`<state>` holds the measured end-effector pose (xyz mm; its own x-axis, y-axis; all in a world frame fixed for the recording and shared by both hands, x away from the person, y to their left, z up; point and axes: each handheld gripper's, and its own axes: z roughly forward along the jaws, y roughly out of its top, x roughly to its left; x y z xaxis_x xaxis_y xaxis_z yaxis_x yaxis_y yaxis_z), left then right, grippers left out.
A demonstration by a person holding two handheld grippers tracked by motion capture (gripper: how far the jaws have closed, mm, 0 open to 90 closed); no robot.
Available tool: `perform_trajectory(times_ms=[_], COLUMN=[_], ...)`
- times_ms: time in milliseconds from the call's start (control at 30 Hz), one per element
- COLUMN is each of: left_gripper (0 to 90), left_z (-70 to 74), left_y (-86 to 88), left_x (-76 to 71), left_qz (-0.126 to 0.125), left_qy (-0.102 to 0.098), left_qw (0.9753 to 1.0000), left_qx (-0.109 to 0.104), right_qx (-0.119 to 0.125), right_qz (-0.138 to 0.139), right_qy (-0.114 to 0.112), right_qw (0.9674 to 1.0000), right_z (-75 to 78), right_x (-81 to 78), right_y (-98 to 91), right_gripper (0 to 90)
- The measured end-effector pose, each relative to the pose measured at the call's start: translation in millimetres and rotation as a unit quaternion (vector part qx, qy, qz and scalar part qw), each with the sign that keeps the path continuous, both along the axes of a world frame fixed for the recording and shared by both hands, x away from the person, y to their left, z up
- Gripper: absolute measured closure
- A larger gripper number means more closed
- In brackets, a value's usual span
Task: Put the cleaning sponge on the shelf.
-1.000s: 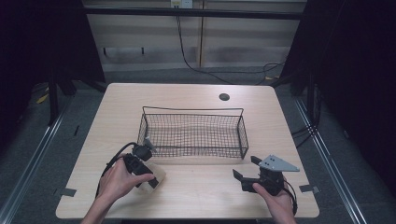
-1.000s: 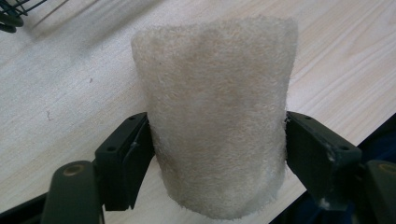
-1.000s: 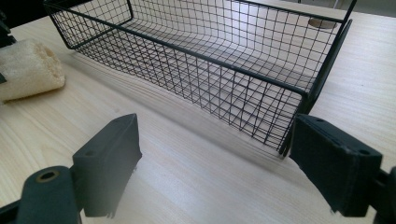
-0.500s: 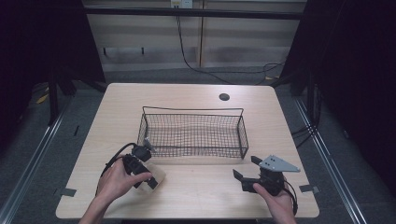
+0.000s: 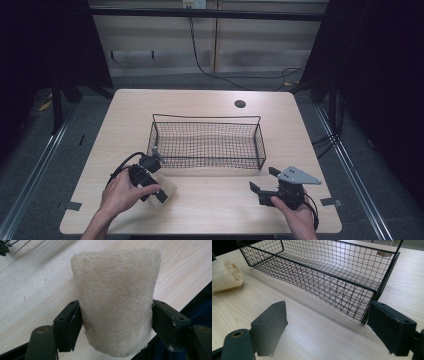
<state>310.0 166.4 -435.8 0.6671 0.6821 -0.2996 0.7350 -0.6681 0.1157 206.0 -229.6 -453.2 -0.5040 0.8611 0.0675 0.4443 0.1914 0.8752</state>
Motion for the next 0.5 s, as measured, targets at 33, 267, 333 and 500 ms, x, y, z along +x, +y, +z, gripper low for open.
perform_trajectory(times_ms=[33,267,333,500], left_gripper=[28.1,28.2,28.2,28.2], left_z=[0.6,8.1,13.0,24.1], left_y=[0.7,0.3,-2.3,-6.7], left_x=[-0.1,1.9,2.5,3.2], left_qz=[-0.001,-0.012,-0.021,-0.027], left_qy=[0.000,0.001,0.000,-0.008], left_qw=[1.0000,0.9999,0.9998,0.9996], left_qx=[-0.002,-0.006,-0.006,-0.005], right_qx=[0.000,0.001,0.001,0.001], right_qz=[0.000,0.000,0.000,0.002], right_qy=[0.001,0.000,0.000,0.000], right_qw=[1.0000,1.0000,1.0000,1.0000], right_z=[0.1,0.0,0.0,-0.2], right_x=[-0.1,0.4,0.5,0.8], right_y=[0.1,0.5,0.6,0.7], right_gripper=[15.6,15.6,15.6,15.6])
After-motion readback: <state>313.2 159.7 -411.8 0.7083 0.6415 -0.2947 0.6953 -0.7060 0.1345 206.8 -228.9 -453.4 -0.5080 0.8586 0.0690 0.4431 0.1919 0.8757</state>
